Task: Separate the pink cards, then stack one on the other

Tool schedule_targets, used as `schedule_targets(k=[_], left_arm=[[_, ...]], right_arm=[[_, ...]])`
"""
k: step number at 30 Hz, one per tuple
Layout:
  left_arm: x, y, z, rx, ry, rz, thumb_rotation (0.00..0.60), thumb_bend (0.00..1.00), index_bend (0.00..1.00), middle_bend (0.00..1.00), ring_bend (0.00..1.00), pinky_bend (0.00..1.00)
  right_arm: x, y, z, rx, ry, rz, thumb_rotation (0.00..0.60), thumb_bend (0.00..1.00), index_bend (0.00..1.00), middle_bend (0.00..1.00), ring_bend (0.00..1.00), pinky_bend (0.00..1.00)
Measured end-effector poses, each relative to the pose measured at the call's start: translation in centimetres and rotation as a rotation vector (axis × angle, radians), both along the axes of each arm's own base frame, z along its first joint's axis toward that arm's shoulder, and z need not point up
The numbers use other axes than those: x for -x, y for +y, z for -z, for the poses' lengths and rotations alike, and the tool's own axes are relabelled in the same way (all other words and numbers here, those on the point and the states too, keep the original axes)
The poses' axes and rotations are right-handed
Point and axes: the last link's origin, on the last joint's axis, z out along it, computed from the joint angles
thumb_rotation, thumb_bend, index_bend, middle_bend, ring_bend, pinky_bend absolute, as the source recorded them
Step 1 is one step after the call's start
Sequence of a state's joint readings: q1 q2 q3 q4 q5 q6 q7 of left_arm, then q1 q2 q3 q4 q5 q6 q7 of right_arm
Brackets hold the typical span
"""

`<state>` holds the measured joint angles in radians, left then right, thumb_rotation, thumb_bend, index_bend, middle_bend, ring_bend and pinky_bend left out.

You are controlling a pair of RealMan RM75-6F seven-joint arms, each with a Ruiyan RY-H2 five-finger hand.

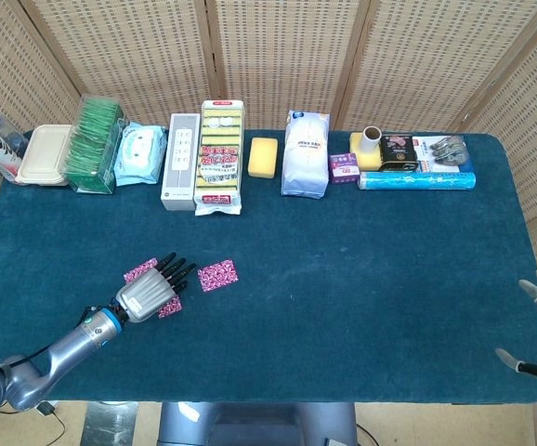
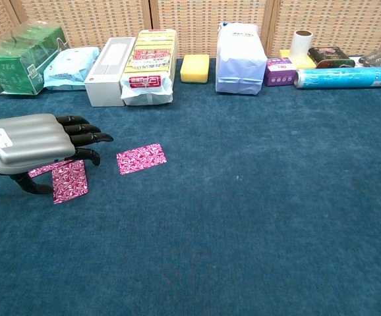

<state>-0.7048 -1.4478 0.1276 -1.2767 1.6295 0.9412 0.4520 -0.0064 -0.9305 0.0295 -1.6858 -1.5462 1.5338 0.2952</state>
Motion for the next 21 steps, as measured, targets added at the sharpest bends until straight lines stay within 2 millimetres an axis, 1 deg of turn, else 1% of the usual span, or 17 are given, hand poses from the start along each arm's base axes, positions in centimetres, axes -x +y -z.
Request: schedule_targets(k=[13, 15, 21], left_arm=[[0.30, -0.05, 0.51, -0.003, 0.023, -0.006, 0.600, 0.20, 0.22, 0.00, 0.00, 0.07], [0.26, -0.09, 0.53, -0.001, 0.022, -0.006, 0.600, 0.20, 0.25, 0.00, 0.00, 0.07], [0.30, -0.16, 0.57, -0.001, -0.001, -0.031, 0.600, 0.20, 0.37, 0.00, 0.00, 0.07]], right_arm=[[0.01, 0.01, 0.11, -0.001, 0.000, 0.001, 0.600, 0.00, 0.10, 0.00, 0.00, 0.00], [0.02, 0.03, 0.11, -0.001, -0.002, 0.001, 0.600, 0.00, 0.10, 0.00, 0.00, 0.00], [0.04, 0.05, -0.06, 0.001, -0.006, 0.002, 0.600, 0.00, 0.10, 0.00, 0.00, 0.00]])
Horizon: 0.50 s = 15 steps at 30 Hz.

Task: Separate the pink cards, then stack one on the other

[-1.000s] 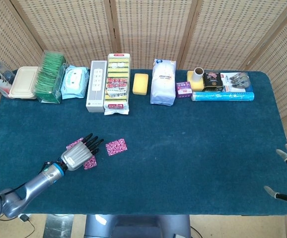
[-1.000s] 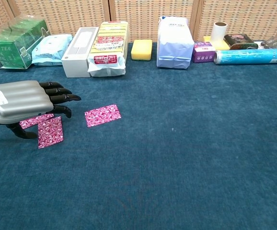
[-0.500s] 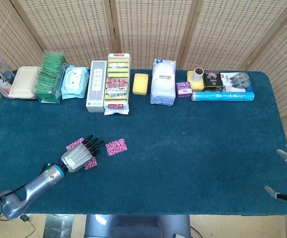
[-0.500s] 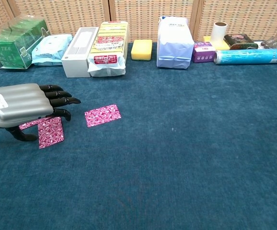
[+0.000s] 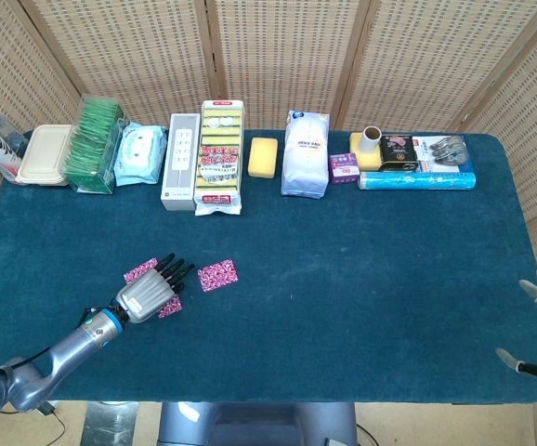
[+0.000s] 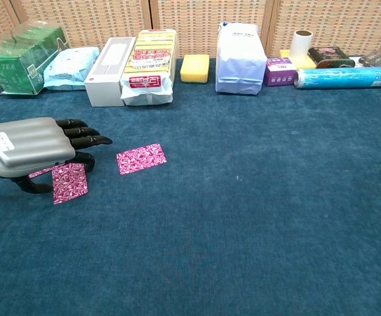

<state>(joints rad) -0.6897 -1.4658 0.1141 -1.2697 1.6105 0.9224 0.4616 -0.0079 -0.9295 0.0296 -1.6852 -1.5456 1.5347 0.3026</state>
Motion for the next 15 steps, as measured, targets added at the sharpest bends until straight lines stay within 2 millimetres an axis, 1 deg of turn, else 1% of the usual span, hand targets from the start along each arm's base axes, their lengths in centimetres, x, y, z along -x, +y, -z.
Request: schedule_targets(k=[2, 5, 12, 15], left_arm=[[0.04, -0.05, 0.02, 0.000, -0.009, -0.010, 0.600, 0.20, 0.41, 0.00, 0.00, 0.07], [0.11, -0.08, 0.03, -0.002, -0.011, -0.014, 0.600, 0.20, 0.44, 0.00, 0.00, 0.07], [-0.05, 0.11, -0.14, -0.015, -0.052, -0.066, 0.600, 0.20, 0.45, 0.00, 0.00, 0.07], [-0.49, 0.27, -0.26, -0.019, -0.090, -0.116, 0.600, 0.20, 0.45, 0.00, 0.00, 0.07]], right_arm=[[0.01, 0.04, 0.01, 0.000, 0.000, -0.002, 0.600, 0.00, 0.10, 0.00, 0.00, 0.00], [0.01, 0.08, -0.04, 0.000, -0.002, -0.003, 0.600, 0.00, 0.10, 0.00, 0.00, 0.00], [-0.01, 0.03, 0.02, -0.001, -0.001, -0.003, 0.600, 0.00, 0.10, 0.00, 0.00, 0.00], [-0.04, 0.04, 0.07, -0.004, 0.000, -0.003, 0.600, 0.00, 0.10, 0.00, 0.00, 0.00]])
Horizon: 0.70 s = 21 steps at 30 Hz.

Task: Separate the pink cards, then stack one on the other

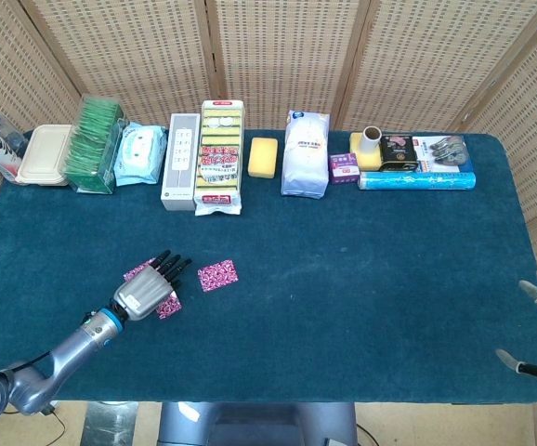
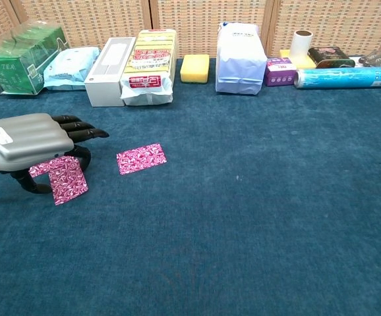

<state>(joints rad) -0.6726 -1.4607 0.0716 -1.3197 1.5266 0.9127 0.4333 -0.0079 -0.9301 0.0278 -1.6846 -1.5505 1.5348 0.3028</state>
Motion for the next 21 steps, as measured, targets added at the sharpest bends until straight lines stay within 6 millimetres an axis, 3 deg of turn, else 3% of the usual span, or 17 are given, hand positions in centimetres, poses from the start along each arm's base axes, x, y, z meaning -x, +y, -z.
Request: schedule_targets(k=[13, 21], left_arm=[[-4.0, 1.3, -1.5, -0.018, -0.159, -0.221, 0.600, 0.20, 0.45, 0.00, 0.00, 0.07], [-6.1, 2.4, -2.1, -0.025, -0.210, -0.448, 0.600, 0.20, 0.45, 0.00, 0.00, 0.08]], right_arm=[[0.0, 0.0, -0.1, 0.000, -0.005, -0.002, 0.600, 0.00, 0.10, 0.00, 0.00, 0.00], [0.1, 0.0, -0.2, -0.001, -0.007, -0.002, 0.600, 0.00, 0.10, 0.00, 0.00, 0.00]])
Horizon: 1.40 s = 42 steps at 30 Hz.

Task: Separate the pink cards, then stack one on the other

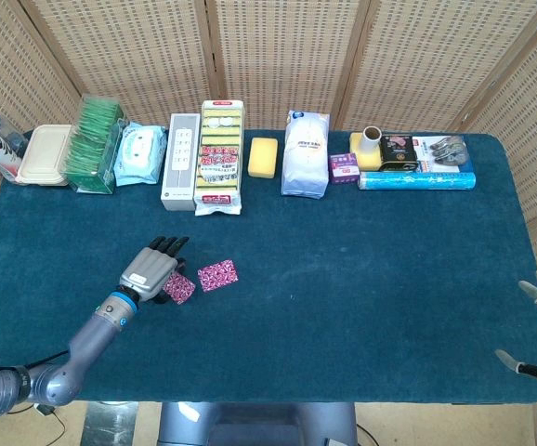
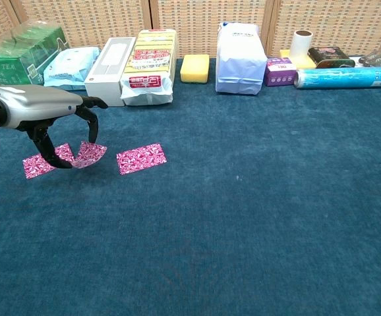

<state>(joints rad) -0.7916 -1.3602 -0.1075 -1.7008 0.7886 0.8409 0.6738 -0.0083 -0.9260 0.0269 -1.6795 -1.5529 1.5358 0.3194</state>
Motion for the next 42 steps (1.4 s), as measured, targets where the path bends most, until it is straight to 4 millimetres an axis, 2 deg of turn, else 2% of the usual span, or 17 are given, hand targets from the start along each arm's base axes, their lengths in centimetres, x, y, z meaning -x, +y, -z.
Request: schedule_targets(k=[4, 7, 14, 17, 25, 33, 42], left_arm=[[-1.7, 0.5, 0.2, 0.017, -0.018, -0.100, 0.600, 0.20, 0.45, 0.00, 0.03, 0.21], [-3.1, 0.8, 0.5, 0.030, -0.027, -0.157, 0.600, 0.20, 0.45, 0.00, 0.04, 0.25], [-6.2, 1.8, 1.3, 0.038, -0.030, -0.252, 0.600, 0.21, 0.45, 0.00, 0.05, 0.26], [-6.8, 2.1, 1.6, 0.035, -0.028, -0.296, 0.600, 0.21, 0.45, 0.00, 0.05, 0.26], [-7.8, 3.2, 2.3, 0.030, -0.058, -0.456, 0.600, 0.21, 0.45, 0.00, 0.05, 0.27], [-9.0, 4.8, 2.8, -0.016, -0.110, -0.530, 0.600, 0.23, 0.45, 0.00, 0.05, 0.20], [-9.8, 5.2, 3.8, -0.020, -0.195, -0.653, 0.600, 0.24, 0.45, 0.00, 0.05, 0.19]], right_arm=[[0.0, 0.0, 0.0, -0.002, -0.002, -0.001, 0.600, 0.00, 0.10, 0.00, 0.00, 0.00], [0.0, 0.0, 0.0, -0.003, -0.003, -0.002, 0.600, 0.00, 0.10, 0.00, 0.00, 0.00], [0.1, 0.0, -0.1, -0.004, -0.009, -0.005, 0.600, 0.00, 0.10, 0.00, 0.00, 0.00], [0.1, -0.1, -0.1, -0.006, -0.012, -0.003, 0.600, 0.00, 0.10, 0.00, 0.00, 0.00], [0.3, -0.2, -0.4, -0.008, -0.028, -0.002, 0.600, 0.00, 0.10, 0.00, 0.00, 0.00], [0.5, -0.3, -0.6, -0.011, -0.046, -0.003, 0.600, 0.00, 0.10, 0.00, 0.00, 0.00], [0.5, -0.3, -0.7, -0.019, -0.060, -0.010, 0.600, 0.00, 0.10, 0.00, 0.00, 0.00]])
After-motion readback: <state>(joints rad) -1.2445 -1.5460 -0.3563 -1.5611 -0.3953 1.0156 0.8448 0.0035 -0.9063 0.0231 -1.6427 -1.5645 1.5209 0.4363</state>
